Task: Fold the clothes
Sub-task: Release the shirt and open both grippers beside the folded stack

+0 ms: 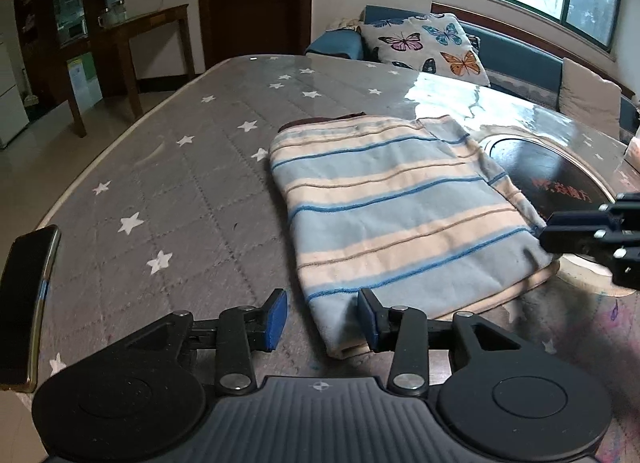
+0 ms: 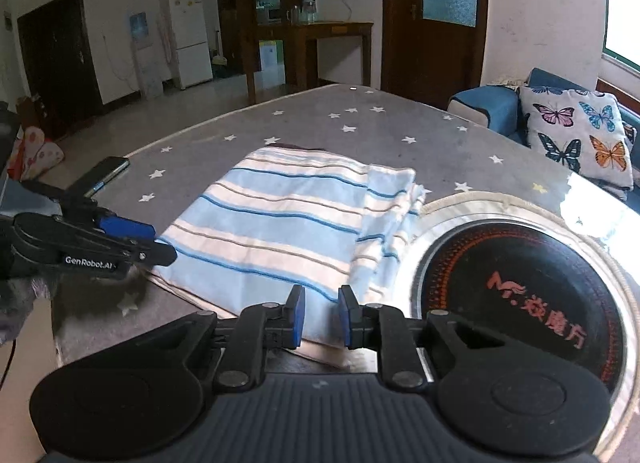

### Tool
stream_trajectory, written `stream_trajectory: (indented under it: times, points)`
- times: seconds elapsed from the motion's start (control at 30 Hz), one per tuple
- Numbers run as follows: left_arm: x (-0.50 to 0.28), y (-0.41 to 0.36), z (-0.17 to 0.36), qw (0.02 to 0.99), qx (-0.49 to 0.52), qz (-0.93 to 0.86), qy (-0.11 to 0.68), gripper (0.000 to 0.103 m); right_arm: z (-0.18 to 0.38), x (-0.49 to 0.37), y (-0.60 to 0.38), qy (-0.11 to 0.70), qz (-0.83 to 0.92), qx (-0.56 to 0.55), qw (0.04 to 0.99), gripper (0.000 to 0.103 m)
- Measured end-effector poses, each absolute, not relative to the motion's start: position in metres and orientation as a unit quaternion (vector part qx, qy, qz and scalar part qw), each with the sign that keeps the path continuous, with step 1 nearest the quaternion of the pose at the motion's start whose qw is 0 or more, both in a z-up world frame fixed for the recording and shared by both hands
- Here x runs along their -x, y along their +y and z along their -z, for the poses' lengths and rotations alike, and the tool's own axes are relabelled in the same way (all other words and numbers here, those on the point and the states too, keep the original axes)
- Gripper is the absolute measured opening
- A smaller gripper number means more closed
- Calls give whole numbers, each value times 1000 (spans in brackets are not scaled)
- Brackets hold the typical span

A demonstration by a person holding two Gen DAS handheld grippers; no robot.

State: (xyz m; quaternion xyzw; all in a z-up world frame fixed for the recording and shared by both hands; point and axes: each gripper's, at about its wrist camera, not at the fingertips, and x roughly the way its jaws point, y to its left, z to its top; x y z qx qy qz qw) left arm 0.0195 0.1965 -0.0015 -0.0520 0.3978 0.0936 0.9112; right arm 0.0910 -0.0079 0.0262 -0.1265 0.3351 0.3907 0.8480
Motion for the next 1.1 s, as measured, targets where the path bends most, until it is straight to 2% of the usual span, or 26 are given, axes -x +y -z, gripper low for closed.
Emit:
stream_trajectory:
  times: [0.2,0.27,0.33,0.43,0.5,0.63,0.7,0.87,0.93,1.07,1.1]
  points:
    - [-15,198,1,909,59,-102,399,45,-5,-95,-6,360,-387,121,840,17]
    - [-14,198,0,909,61,-105,399,49,-8,-93,-8,359,-387,115,841,21]
    - [-12,197,0,909,62,-107,398,54,-10,-90,-9,356,-390,109,842,32]
    - [-8,196,0,909,64,-111,397,61,-9,-85,-8,353,-389,103,845,37]
    - [-5,196,0,909,65,-115,395,70,-8,-82,-8,354,-387,94,846,40]
    - [2,195,-2,910,69,-119,392,74,-8,-77,-10,354,-386,85,848,51]
    - [5,194,-2,911,70,-120,389,78,-7,-73,-11,353,-385,85,849,54]
    - [14,190,-4,912,71,-124,385,82,-5,-66,-12,356,-381,81,849,61]
    - [16,189,-4,912,69,-127,384,86,-4,-64,-14,359,-377,77,850,69]
    - [23,188,-4,913,73,-130,379,93,-3,-58,-17,359,-377,73,851,74]
    - [24,188,-5,914,75,-130,377,95,-3,-57,-17,359,-376,73,851,79]
